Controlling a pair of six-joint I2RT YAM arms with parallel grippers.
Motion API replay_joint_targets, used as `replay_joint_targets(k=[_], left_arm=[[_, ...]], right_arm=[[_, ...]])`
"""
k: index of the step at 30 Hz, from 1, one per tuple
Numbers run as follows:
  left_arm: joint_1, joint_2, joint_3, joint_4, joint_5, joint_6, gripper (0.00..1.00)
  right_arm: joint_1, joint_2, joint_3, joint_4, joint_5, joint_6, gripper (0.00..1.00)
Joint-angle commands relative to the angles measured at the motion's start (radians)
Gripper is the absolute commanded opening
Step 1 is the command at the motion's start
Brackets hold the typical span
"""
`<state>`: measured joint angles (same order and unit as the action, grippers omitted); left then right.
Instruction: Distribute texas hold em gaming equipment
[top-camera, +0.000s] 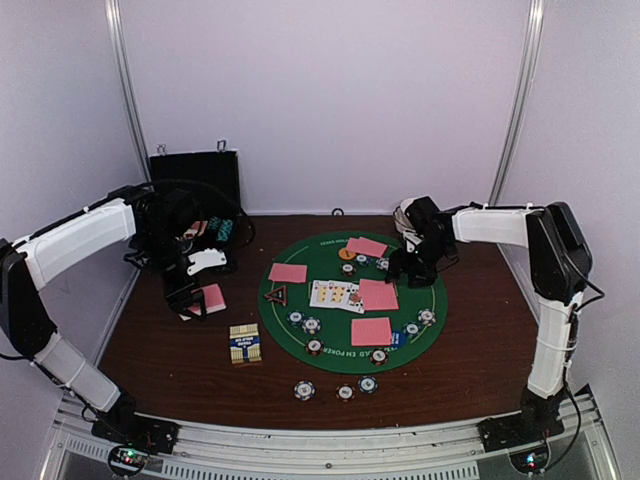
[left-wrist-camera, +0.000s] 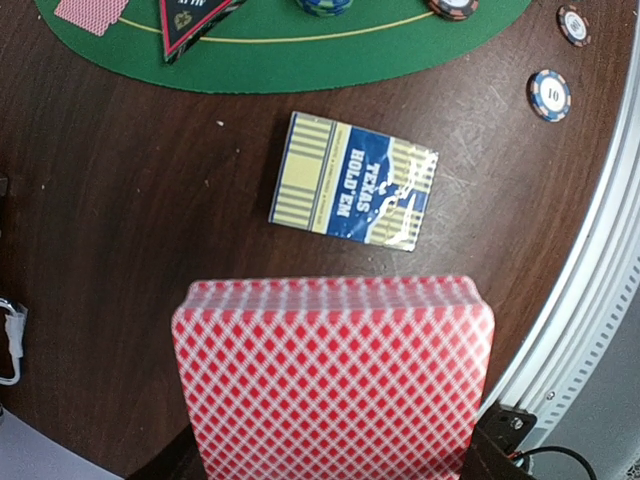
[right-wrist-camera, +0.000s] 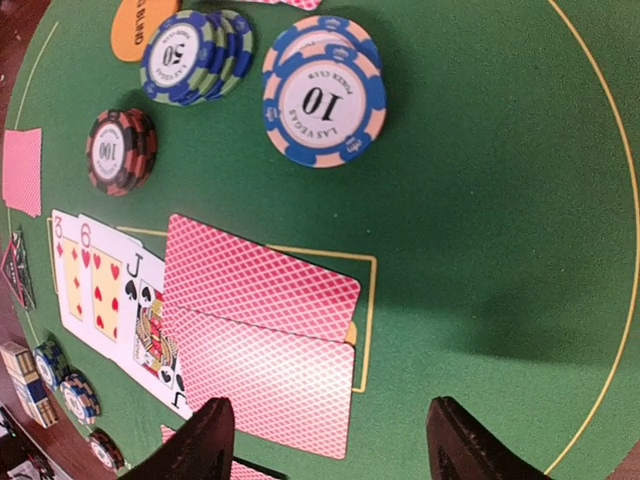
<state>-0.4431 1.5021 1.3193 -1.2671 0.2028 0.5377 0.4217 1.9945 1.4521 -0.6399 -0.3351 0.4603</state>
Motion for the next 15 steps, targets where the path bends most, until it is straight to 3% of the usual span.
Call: replay_joint_targets(k=[1, 7, 10, 15], left_arm=[[0.030, -0.050, -0.069, 0.064, -0.003, 0.033, 0.00], [0.075, -0.079, -0.249, 0.205, -0.040, 0.079, 0.00], [0.081, -0.077, -0.338, 0.283, -0.066, 0.101, 0.00], [0.081, -0.044, -0.416, 0.411, -0.088, 0.123, 0.00]], right_arm=[[0.009, -0.086, 0.031, -0.048, 0.050, -0.016, 0.71], [0.011, -0.230, -0.059, -0.013, 0.023, 0.024, 0.86], [0.014, -0.301, -0.124, 0.000, 0.020, 0.036, 0.98], [0.014, -0.427, -0.231, 0.013, 0.047, 0.051, 0.99]])
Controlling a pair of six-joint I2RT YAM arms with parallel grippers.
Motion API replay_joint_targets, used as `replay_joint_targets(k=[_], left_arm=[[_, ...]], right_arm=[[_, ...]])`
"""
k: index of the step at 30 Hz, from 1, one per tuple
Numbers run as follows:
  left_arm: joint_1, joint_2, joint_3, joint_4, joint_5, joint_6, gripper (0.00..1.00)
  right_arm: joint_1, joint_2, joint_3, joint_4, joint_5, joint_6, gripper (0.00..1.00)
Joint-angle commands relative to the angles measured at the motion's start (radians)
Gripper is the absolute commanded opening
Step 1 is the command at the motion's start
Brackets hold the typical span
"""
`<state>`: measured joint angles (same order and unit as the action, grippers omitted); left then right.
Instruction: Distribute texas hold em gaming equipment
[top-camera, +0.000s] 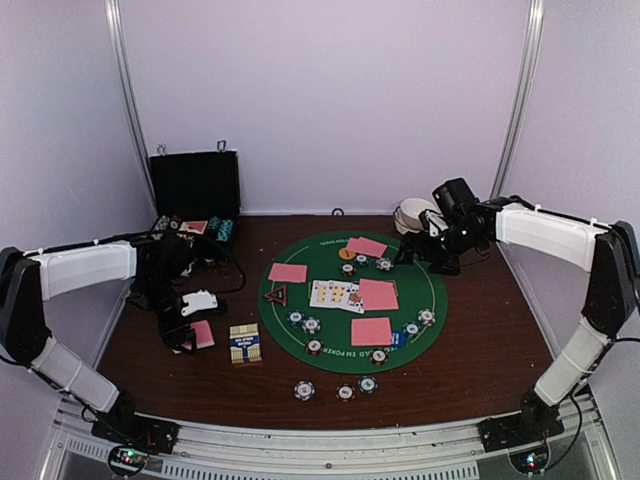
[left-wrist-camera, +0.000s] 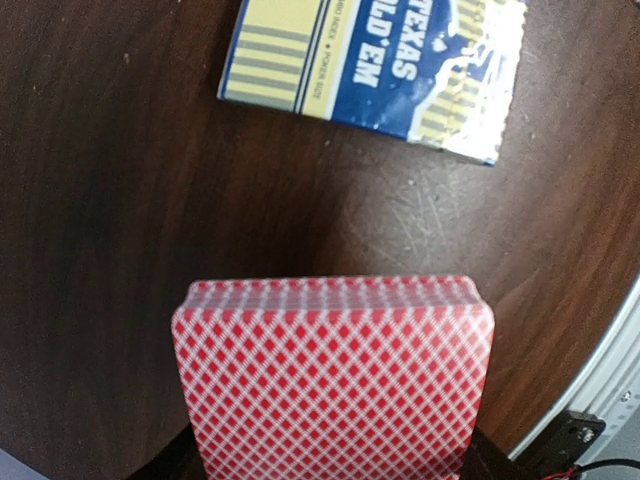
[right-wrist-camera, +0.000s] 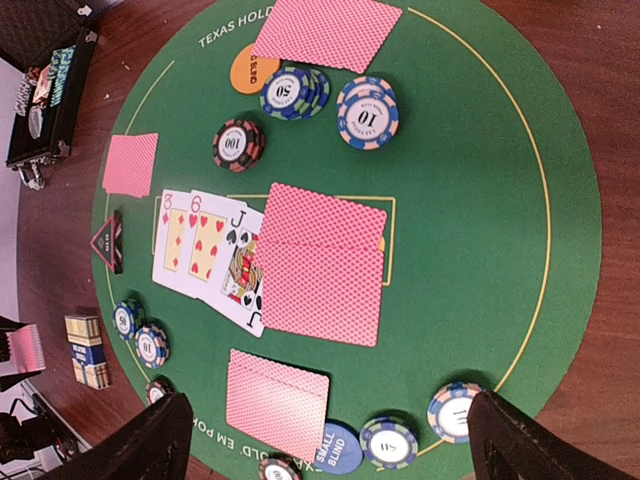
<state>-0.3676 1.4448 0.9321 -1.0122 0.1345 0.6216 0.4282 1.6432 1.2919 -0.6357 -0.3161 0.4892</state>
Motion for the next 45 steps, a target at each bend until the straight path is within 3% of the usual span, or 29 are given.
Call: replay_joint_targets(k=[1, 10, 24, 28, 30, 37, 39, 40, 45], left_arm=[[0.006, 0.020, -0.038, 0.176, -0.017, 0.042, 0.00], [-0.011, 0.126, -0.083, 0.274, -0.035, 0.050, 0.00], [-0.050, 0.184, -0.073, 0.285, -0.031, 0.018, 0.02], [-0.067, 0.197, -0.057, 0.271, -0.022, 0.002, 0.20], [-0.072, 0.195, -0.052, 0.261, -0.009, 0.001, 0.36], [-0.074, 0.178, -0.049, 0.235, 0.023, 0.005, 0.73], [-0.074, 0.173, -0.055, 0.234, 0.014, 0.007, 0.93], [-0.074, 0.169, -0.056, 0.232, 0.014, 0.008, 0.97], [-0.074, 0.130, -0.023, 0.192, 0.026, 0.001, 0.98]], right_arm=[[0.007, -0.096, -0.089, 0.014, 0.030, 0.027, 0.99], [0.008, -0.200, -0.175, 0.020, 0.039, 0.063, 1.00], [0.007, -0.249, -0.201, 0.012, 0.058, 0.082, 0.99], [0.008, -0.257, -0.200, 0.006, 0.062, 0.082, 0.99], [0.007, -0.261, -0.200, 0.003, 0.063, 0.081, 1.00], [0.007, -0.267, -0.197, -0.001, 0.063, 0.080, 0.99], [0.007, -0.270, -0.195, -0.004, 0.062, 0.078, 1.00], [0.008, -0.270, -0.193, -0.006, 0.062, 0.077, 1.00], [0.007, -0.276, -0.182, -0.021, 0.071, 0.068, 0.99]])
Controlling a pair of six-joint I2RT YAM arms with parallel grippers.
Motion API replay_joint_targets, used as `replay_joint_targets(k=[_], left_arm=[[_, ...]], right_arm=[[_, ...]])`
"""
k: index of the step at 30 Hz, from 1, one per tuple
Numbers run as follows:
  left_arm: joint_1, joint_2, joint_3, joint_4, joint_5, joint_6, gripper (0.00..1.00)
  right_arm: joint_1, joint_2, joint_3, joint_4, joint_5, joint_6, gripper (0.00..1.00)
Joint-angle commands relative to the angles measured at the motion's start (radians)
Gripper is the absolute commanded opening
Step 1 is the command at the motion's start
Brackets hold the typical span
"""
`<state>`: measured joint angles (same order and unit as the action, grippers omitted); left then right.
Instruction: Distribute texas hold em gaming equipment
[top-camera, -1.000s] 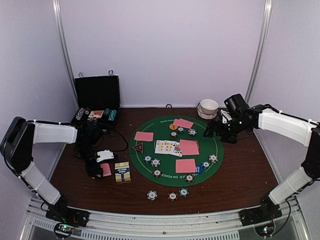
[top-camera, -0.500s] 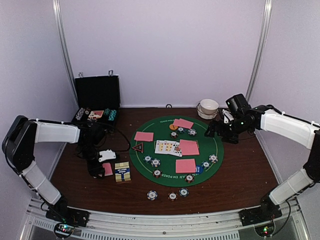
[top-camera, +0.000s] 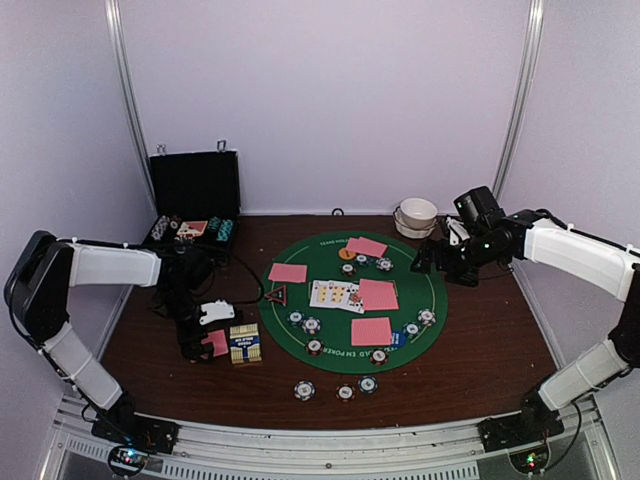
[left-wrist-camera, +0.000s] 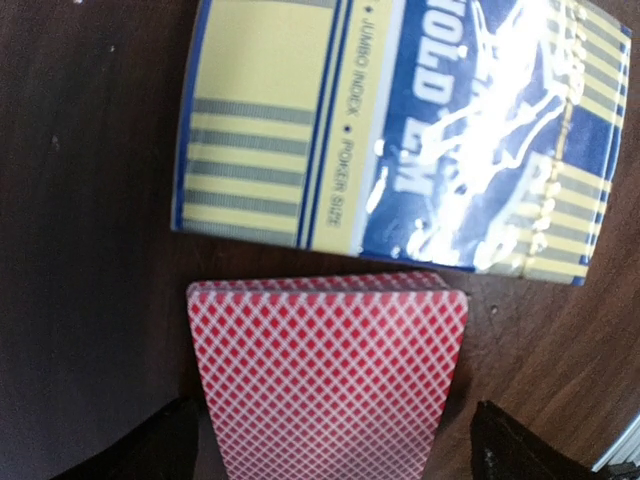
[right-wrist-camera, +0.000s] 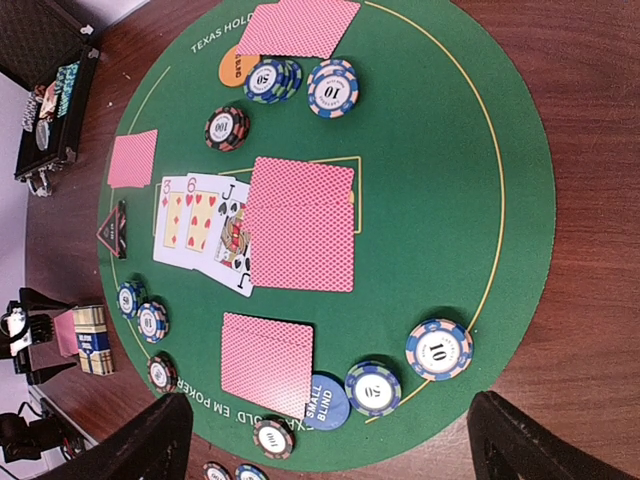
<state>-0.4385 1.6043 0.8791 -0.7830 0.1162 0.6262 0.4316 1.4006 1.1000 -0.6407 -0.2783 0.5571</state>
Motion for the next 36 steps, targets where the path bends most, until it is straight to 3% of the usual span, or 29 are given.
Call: replay_joint_targets(k=[1, 8, 13, 16, 22, 25, 28, 33, 36], left_arm=[[-0.003, -0.038, 0.044, -0.049, 0.043, -0.009, 0.98], [0.004, -0.120, 0.187, -0.139, 0.076, -0.095, 0.98], [0.065, -0.176, 0.240, -0.061, 0.065, -0.185, 0.98], [0.144, -0.211, 0.210, 0.072, 0.061, -0.266, 0.98], [0.310, -0.279, 0.027, 0.426, 0.084, -0.425, 0.97], [0.402, -0.293, -0.132, 0.682, 0.134, -0.496, 0.98], [0.456, -0.243, -0.198, 0.829, 0.166, -0.537, 0.97], [0.465, -0.188, -0.276, 0.983, 0.190, -0.578, 0.97], [0.465, -0.197, -0.362, 1.175, 0.203, -0.575, 0.98]], right_arm=[[0.004, -0.035, 0.013, -0.022, 0.040, -0.003, 0.99], [0.004, -0.061, 0.015, -0.055, 0.127, -0.042, 0.99], [0.002, -0.099, 0.019, -0.096, 0.366, -0.077, 0.99], [-0.004, -0.129, -0.010, -0.071, 0.569, -0.093, 0.99], [-0.016, -0.188, -0.179, 0.179, 0.957, -0.205, 0.99], [-0.072, -0.172, -0.222, 0.241, 0.957, -0.239, 1.00], [-0.124, -0.161, -0.277, 0.308, 0.978, -0.268, 1.00], [-0.184, -0.202, -0.453, 0.621, 0.988, -0.365, 0.99], [-0.208, -0.224, -0.577, 0.871, 1.002, -0.444, 1.00]])
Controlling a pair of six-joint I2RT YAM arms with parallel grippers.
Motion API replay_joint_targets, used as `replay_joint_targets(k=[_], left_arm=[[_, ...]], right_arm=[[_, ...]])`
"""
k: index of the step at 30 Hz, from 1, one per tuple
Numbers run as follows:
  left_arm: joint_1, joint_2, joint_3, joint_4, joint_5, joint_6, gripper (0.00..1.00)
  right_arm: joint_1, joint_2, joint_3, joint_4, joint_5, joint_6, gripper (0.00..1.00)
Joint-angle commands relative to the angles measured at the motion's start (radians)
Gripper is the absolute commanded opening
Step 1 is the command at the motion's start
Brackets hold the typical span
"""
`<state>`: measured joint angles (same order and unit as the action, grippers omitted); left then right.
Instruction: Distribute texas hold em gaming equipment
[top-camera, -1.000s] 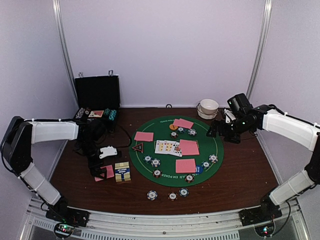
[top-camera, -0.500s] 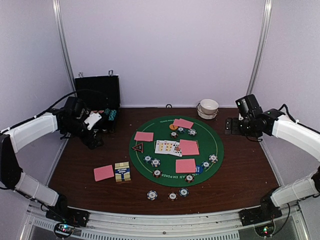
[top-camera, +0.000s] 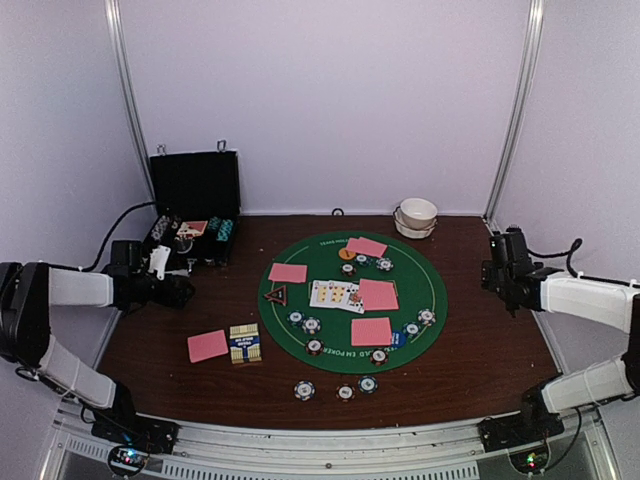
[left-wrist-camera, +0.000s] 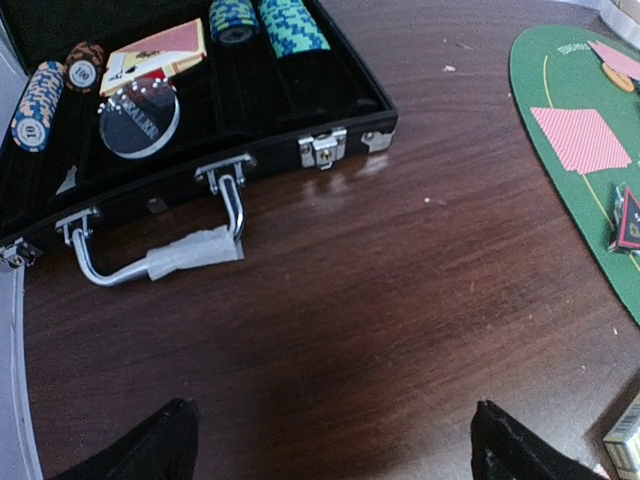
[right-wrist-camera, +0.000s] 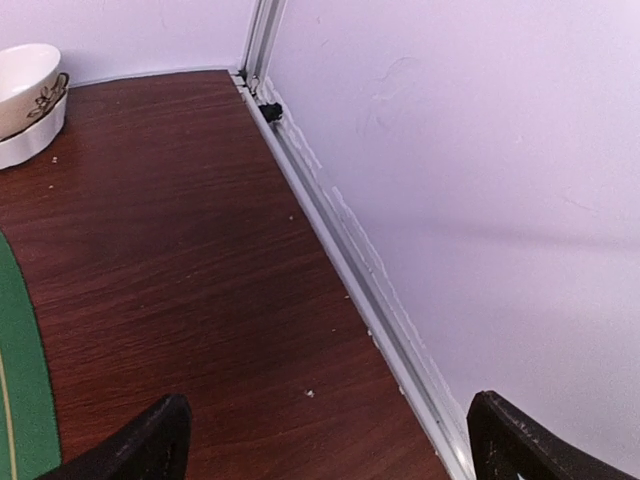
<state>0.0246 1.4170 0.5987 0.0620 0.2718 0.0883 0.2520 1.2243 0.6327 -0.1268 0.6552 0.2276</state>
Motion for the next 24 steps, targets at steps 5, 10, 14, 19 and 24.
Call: replay_joint_targets(k=[5, 10, 14, 19, 24], left_arm=[[0.003, 0.020, -0.168, 0.536, -0.021, -0.019, 0.98], [0.002, 0.041, -0.188, 0.633, -0.036, -0.058, 0.98], [0.002, 0.161, -0.296, 0.933, -0.043, -0.070, 0.98], [0.001, 0.144, -0.283, 0.886, -0.073, -0.079, 0.98], [0.001, 0.154, -0.244, 0.819, -0.102, -0.085, 0.98]], right_arm=[[-0.078, -0.054, -0.294, 0.761, 0.042, -0.191, 1.00], [-0.121, 0.049, -0.334, 0.957, -0.032, -0.194, 0.99], [-0.122, 0.174, -0.339, 1.107, -0.154, -0.213, 1.00], [-0.122, 0.292, -0.322, 1.183, -0.331, -0.309, 0.99], [-0.147, 0.335, -0.273, 1.133, -0.461, -0.318, 0.99]])
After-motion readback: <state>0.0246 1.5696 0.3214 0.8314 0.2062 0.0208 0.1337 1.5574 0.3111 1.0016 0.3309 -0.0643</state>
